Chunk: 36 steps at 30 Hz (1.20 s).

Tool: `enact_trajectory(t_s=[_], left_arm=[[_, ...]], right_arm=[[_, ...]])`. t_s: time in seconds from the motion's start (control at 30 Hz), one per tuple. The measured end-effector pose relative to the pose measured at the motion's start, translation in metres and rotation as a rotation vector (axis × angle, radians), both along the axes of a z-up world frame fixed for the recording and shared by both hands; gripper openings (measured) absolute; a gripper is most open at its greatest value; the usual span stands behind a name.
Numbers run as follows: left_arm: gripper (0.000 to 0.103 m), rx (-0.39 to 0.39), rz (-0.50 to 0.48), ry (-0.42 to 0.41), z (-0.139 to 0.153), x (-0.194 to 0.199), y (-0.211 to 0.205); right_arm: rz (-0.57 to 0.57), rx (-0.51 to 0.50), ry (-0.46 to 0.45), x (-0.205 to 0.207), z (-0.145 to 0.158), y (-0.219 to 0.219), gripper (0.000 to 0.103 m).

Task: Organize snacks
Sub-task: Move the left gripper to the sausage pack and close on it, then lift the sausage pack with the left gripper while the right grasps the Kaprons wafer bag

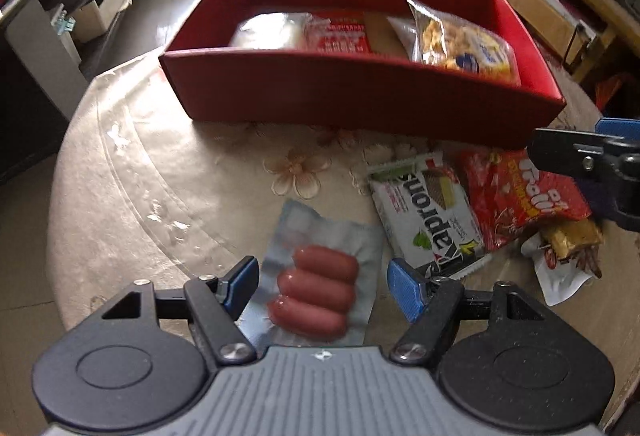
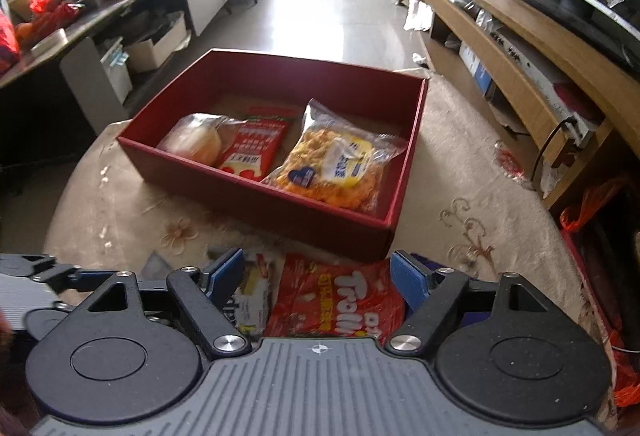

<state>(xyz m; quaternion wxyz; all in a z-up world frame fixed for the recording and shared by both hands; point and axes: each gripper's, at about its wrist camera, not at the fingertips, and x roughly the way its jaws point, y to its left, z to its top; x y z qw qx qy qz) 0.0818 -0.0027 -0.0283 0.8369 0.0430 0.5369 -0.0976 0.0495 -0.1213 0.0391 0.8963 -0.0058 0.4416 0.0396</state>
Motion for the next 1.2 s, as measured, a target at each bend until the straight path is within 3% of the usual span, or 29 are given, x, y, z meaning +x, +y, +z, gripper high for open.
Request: enact_trajectory(t_s=[0.27,0.57,0.73,0.8,1.2], left_arm=[[0.071,0.03,-0.019,0.015,-0.012,0.002,-0.002],[0.072,-0.043,0.05,0.052,-0.01,0.007,0.015],[0.072,-0.006,0.06,0.022,-0.012,0.002,0.005],[0.067,0.021,0.045,0.002,-0.01,-0.003,0.0],[0.067,-0.063,0.105,0.001,0.009,-0.014,0.032]], right_arm=[[0.03,0.006,0.035,0.001,-0.006,0.006,0.085],[0.055,-0.003,0.068,0.003,-0.014,0.015,0.085],[0.059,-0.004,0.073,0.006,-0.015,0.018,0.085],[0.063,-0.004,0.074,0.007,-0.015,0.02,0.085],[0.066,0.03,0.131,0.014,-0.026,0.022,0.084]])
